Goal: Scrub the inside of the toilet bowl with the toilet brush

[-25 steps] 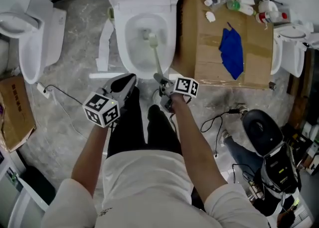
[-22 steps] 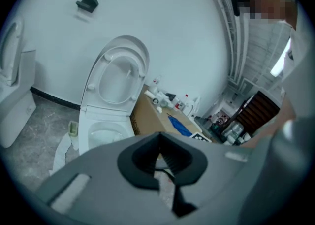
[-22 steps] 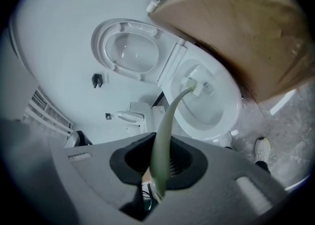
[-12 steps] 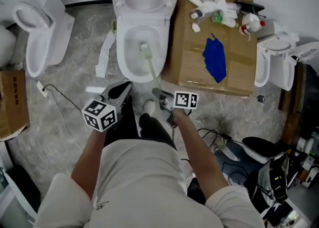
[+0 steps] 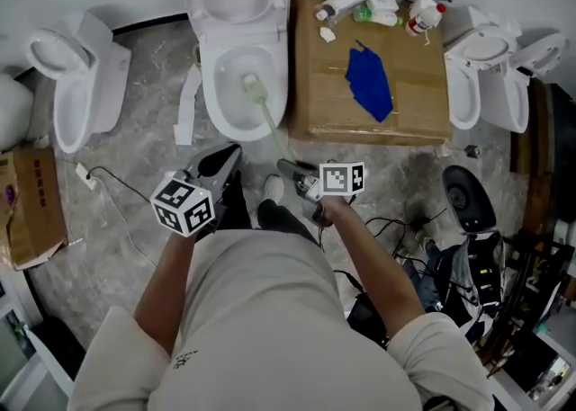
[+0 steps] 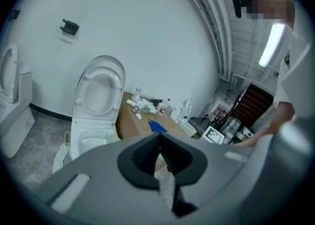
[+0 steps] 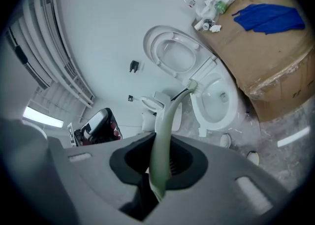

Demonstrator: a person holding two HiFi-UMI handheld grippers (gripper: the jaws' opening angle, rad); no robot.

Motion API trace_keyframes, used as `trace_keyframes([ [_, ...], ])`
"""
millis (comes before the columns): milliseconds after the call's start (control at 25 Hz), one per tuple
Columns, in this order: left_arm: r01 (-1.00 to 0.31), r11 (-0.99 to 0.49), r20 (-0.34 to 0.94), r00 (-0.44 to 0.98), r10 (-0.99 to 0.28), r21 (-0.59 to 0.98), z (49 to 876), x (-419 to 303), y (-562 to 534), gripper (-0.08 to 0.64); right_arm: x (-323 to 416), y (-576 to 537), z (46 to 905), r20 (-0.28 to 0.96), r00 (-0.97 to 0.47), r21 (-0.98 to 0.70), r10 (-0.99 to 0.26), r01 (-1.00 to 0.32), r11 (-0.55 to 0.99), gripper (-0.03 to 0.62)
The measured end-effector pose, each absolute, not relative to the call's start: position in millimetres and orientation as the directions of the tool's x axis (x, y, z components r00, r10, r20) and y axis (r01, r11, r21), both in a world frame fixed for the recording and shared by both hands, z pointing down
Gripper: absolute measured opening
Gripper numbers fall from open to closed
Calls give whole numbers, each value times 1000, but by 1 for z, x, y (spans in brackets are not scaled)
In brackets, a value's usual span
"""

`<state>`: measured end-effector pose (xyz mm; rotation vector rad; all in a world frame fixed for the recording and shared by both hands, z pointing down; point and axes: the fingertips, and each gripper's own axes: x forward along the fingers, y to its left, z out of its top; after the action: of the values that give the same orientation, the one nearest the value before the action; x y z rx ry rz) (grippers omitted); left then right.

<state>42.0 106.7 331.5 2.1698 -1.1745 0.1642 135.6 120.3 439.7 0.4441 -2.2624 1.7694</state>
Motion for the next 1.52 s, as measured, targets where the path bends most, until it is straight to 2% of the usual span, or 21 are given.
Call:
trace_keyframes([
  [560, -775, -438, 379, 613, -693, 455, 301, 50, 106, -9, 154, 140, 385, 298, -949, -901, -105, -316, 297, 52],
  [1200, -761, -471, 341, 631, -696, 446, 279, -25, 115, -9, 106, 151, 325, 272, -944, -871, -187, -325, 368, 51],
  [1520, -749, -493, 317, 645, -695, 442, 273, -39, 116, -9, 96, 159, 310, 266, -934, -860, -237, -341, 380, 51],
])
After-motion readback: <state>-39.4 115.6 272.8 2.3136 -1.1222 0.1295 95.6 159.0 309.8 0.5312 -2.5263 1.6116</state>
